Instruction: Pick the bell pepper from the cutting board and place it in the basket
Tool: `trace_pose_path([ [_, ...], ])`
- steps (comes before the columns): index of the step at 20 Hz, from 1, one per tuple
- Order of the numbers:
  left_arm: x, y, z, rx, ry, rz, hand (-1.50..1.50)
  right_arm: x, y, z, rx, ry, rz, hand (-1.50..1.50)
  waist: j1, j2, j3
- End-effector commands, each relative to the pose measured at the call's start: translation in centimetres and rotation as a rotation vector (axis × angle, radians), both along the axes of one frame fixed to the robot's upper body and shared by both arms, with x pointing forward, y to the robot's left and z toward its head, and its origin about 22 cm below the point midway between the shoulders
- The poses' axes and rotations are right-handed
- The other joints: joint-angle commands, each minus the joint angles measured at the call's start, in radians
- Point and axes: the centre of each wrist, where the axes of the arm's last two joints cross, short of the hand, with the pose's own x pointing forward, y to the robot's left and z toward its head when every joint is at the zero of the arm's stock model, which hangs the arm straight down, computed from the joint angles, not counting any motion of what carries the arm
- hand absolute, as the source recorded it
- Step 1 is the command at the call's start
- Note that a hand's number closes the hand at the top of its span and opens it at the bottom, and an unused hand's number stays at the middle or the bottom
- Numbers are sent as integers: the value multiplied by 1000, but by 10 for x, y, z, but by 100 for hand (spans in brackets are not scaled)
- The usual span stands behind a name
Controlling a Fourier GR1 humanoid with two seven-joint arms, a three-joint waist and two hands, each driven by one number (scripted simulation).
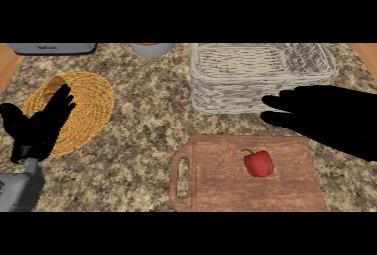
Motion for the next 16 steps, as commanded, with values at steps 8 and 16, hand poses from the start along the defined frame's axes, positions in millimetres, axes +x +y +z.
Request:
trace_pose_path([
  [8,-14,-14,-5,4,-6,-2,0,-7,-22,-63,93,15,-8,-150,19,5,1],
  [16,6,-8,6,3,-32,-13,0,15,-12,-133,209,-12,-15,-150,20,10,2],
])
